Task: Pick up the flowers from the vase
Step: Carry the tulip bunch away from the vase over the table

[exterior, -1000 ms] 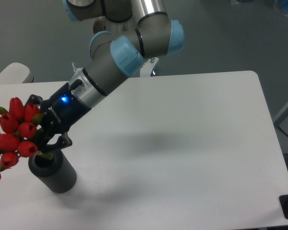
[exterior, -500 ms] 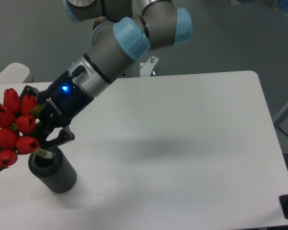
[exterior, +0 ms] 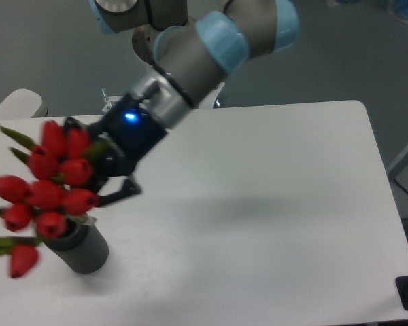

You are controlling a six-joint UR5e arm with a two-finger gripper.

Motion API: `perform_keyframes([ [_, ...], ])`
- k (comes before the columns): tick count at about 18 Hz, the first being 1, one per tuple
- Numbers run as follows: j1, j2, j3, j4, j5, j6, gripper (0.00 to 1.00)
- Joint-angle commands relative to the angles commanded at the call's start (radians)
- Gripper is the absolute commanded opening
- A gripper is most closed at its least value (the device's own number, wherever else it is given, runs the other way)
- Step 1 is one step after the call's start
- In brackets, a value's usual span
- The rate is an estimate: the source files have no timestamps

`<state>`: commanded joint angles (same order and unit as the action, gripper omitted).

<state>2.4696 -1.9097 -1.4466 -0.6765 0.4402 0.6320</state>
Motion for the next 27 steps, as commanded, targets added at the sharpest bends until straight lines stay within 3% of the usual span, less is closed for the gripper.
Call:
perform_keyframes([
  [7, 0.097, -0.043, -0.001, 0.0, 0.0, 0.066, 0.41],
  [15, 0.163, -0.026, -0.05, 0.003, 0.0, 0.166, 0.41],
  [27, 0.167, -0.008, -0.107, 0.006, 0.0, 0.228, 0.42],
])
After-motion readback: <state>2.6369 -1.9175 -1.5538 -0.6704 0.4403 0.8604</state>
